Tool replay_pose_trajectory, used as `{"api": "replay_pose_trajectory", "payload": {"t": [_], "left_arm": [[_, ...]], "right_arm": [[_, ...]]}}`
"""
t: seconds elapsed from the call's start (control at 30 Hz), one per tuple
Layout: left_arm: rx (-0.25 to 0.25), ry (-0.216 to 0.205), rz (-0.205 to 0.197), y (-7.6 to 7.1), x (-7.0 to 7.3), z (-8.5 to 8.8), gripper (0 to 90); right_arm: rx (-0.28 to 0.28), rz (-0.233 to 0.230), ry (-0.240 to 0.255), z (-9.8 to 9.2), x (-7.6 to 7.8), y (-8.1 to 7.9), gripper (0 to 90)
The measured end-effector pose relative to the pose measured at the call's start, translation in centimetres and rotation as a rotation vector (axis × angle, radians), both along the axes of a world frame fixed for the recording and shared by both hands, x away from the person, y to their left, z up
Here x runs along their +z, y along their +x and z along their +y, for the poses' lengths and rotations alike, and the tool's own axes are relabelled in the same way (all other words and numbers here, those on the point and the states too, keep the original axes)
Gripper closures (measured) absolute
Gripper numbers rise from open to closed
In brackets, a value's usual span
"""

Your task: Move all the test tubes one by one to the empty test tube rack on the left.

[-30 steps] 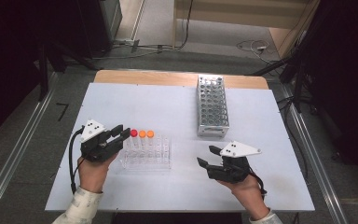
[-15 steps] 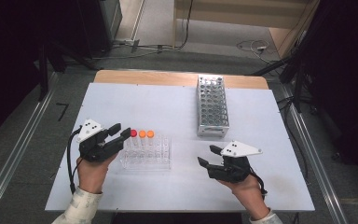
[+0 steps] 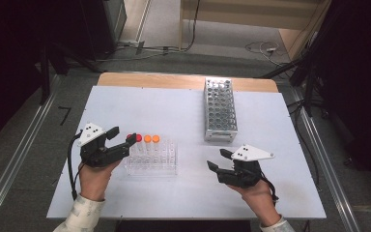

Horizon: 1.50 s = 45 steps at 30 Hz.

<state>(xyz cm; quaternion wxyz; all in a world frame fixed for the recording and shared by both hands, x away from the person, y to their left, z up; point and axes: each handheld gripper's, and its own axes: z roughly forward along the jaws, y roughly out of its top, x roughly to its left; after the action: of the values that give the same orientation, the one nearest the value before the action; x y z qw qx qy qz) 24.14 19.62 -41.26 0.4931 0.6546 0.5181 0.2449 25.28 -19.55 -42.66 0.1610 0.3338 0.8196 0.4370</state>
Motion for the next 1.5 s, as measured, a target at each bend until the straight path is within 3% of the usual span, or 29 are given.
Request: {"api": "replay_pose_trajectory", "payload": {"t": [0.67,1.5], "left_arm": [[0.022,-0.002,0.002,-1.3,-0.4,1.0,22.2],[0.123,0.027,0.053,-2.3,-3.1,3.8,19.1]], "right_arm": [[-0.052,-0.015,0.016,-2.6,0.0,0.6,34.8],[-0.158,-0.023,0.008,-7.0,-0.3,1.1,32.8]]}}
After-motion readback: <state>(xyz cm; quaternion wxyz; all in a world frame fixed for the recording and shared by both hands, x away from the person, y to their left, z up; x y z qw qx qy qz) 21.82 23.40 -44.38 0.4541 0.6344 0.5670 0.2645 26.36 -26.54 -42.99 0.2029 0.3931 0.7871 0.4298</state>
